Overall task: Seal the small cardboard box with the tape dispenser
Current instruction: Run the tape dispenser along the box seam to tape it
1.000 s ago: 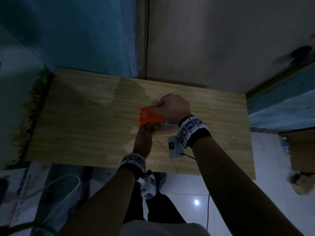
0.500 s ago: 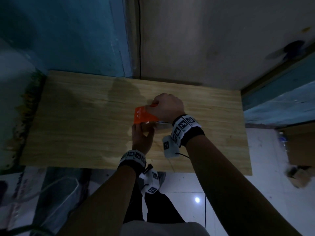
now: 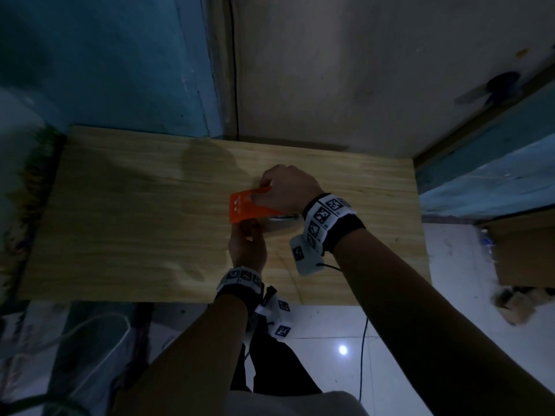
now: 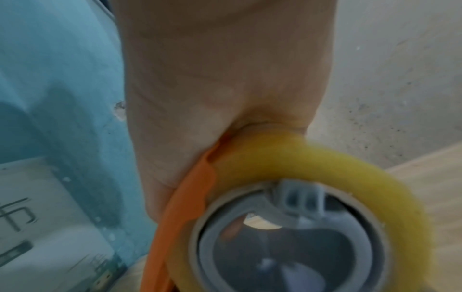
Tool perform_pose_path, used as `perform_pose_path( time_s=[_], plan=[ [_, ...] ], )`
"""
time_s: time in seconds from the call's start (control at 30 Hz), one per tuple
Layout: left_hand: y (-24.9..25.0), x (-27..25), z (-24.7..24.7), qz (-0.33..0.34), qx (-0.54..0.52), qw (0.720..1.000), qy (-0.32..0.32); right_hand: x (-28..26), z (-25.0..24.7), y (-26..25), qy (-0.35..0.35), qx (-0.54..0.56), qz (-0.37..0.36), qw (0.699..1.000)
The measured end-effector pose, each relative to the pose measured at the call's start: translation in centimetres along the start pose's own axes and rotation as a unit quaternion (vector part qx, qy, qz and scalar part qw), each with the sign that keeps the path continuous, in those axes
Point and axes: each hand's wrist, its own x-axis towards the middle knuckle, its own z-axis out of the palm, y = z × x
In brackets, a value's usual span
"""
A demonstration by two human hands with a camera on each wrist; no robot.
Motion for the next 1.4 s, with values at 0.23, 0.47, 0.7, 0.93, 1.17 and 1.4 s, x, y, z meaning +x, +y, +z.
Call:
perform_pose_path(
  time_s=[0.23, 0.47, 0.7, 0.93, 1.17, 1.4],
  plan=[
    [0.4, -0.1, 0.4, -0.025, 0.009, 0.999, 0.025, -0.6, 0.3, 0.8, 0.016, 0.007, 0.008, 1.0],
    [0.4, 0.0, 0.5, 0.0, 0.042, 0.999, 0.026, -1.6, 0.3, 2.4, 0.041, 0.021, 0.023, 0.999],
    [1.4, -0.2, 0.1, -0.003, 0.048, 0.999, 0.02, -2.0, 0.0, 2.6, 0.046, 0.03, 0.022, 0.998],
    [1.4, 0.1, -0.7, 0.016, 0.016, 0.999, -0.034, -1.9, 0.0, 2.8, 0.057, 0.07, 0.032, 0.995],
    [2.6, 1.7, -1.6, -0.143, -0.194, 0.968, -0.07, -1.7, 0.5, 3.1, 0.071, 0.111, 0.014, 0.991],
    [2.3, 3.1, -1.6, -0.147, -0.164, 0.971, -0.097, -1.5, 0.5, 3.7, 0.078, 0.124, -0.007, 0.989]
  ],
)
